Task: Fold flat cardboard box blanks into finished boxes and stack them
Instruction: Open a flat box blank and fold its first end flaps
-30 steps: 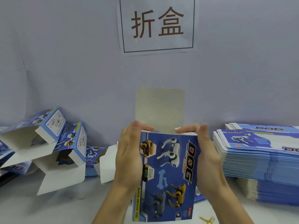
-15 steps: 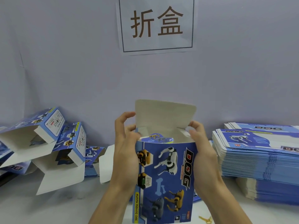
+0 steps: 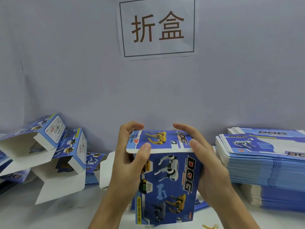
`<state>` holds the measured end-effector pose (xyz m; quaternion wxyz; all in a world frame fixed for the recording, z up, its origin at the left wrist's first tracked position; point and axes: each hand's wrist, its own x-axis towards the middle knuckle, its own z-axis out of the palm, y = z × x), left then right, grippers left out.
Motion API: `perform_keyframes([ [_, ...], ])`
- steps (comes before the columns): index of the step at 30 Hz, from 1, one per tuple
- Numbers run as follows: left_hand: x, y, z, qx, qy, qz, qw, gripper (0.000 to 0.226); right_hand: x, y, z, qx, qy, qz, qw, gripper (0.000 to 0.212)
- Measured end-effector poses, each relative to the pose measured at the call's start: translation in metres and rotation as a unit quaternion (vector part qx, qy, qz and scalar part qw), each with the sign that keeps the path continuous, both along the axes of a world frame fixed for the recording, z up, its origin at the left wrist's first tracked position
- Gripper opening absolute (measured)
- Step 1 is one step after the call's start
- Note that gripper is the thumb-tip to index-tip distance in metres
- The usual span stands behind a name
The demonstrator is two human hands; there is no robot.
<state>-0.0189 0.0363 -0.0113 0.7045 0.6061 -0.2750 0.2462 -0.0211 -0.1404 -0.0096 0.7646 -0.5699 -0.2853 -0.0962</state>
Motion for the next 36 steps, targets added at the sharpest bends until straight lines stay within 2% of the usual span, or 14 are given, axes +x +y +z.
perform_keyframes([
  [3,-0.002,0.009,0.003,0.033,0.025,-0.012,0.999,0.051,0.000,0.000,0.000,-0.036,0.000,-0.004,0.999,0.072],
  [6,-0.005,0.018,0.008,0.073,0.046,-0.010,0.996,0.069,0.001,0.001,-0.002,-0.025,-0.012,-0.026,0.999,0.059],
  [11,-0.007,0.023,0.011,0.118,-0.001,0.036,0.992,0.034,0.002,0.000,-0.004,0.001,-0.017,-0.040,0.999,0.047],
  [18,-0.005,0.017,0.013,0.129,-0.044,0.072,0.988,0.029,0.003,0.003,-0.008,-0.010,-0.035,-0.084,0.996,0.037],
  [21,-0.003,0.020,0.011,0.151,0.023,0.044,0.987,0.062,0.004,0.004,-0.009,0.000,-0.010,-0.070,0.997,0.045],
  [23,-0.003,0.024,0.011,0.217,0.133,-0.027,0.967,0.100,0.004,0.000,-0.007,0.076,0.027,-0.053,0.995,0.044],
  [24,-0.002,0.027,0.012,0.263,0.176,-0.058,0.947,0.105,0.005,-0.004,-0.006,0.128,0.048,-0.046,0.990,0.046],
  [27,-0.007,0.035,0.015,0.411,0.230,-0.088,0.878,0.089,0.008,-0.025,-0.004,0.214,0.117,-0.038,0.969,0.056],
  [29,-0.012,0.037,0.018,0.437,0.213,-0.087,0.869,0.079,0.006,-0.046,-0.007,0.346,0.142,0.059,0.926,0.067],
  [31,-0.009,0.039,0.027,0.316,0.142,-0.008,0.938,0.066,0.001,-0.052,-0.001,0.364,0.185,0.095,0.908,0.081],
  [32,-0.004,0.049,0.029,0.175,0.116,0.052,0.976,0.066,0.006,-0.053,-0.010,0.322,0.176,0.067,0.928,0.071],
  [33,0.004,0.062,0.030,0.031,0.107,0.109,0.988,0.077,0.017,-0.060,-0.015,0.270,0.197,0.006,0.943,0.059],
  [34,0.010,0.077,0.031,-0.048,0.114,0.167,0.978,0.089,0.021,-0.058,-0.014,0.219,0.198,-0.090,0.951,0.052],
  [36,0.015,0.098,0.028,0.025,0.165,0.272,0.948,0.088,0.023,-0.051,-0.013,0.155,0.182,-0.136,0.962,0.044],
])
